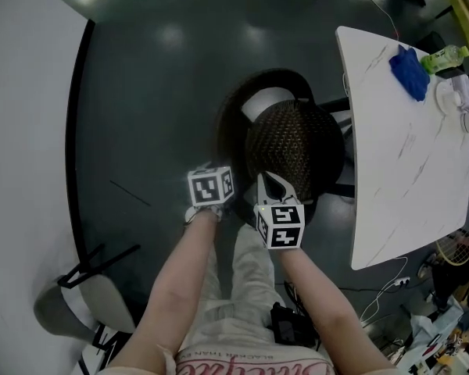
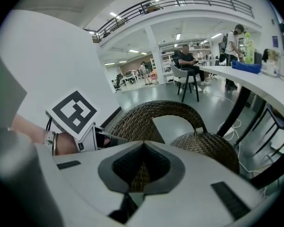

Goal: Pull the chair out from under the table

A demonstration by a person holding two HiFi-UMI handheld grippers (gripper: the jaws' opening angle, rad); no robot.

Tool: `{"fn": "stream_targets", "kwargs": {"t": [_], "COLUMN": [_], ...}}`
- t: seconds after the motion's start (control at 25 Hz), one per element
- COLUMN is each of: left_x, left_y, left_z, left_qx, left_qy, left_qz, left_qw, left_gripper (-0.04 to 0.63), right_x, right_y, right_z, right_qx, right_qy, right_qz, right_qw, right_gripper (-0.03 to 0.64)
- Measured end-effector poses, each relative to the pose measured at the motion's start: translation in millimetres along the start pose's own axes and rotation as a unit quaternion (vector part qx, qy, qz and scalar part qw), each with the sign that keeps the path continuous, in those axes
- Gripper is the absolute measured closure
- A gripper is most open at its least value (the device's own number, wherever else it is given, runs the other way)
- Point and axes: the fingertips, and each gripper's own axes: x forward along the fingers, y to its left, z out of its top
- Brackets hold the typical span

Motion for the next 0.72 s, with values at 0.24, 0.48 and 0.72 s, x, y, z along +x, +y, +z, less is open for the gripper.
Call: {"fn": "stream_targets", "kwargs": {"t": [0.24, 0.48, 0.72], "left_x": [-3.1, -17.9, -38.8], "left_y": [7.9, 43.0, 99.1], "left_z": [1.5, 6.1, 12.6], "left_qx": [-0.01, -0.01, -0.013], "left_qy": [-0.012, -0.013, -0.017], "left_qz": [0.002, 0.018, 0.035], "left_qw": [0.9999, 0.9997, 0.9991], "left_gripper": [0.555, 0.558, 0.56], "right_x": [7.7, 19.1, 39.0], "right_y": [35.3, 61.2, 94.1], "right_z": [9.0, 17.8, 18.8], "right_qx": [-0.002, -0.006, -0.013], "right_qy": [-0.009, -0.014, -0.006], "right_qz": [-0.008, -0.016, -0.014], "right_qw": [1.0, 1.0, 1.0], "right_gripper": [0.614, 0.614, 0.614]}}
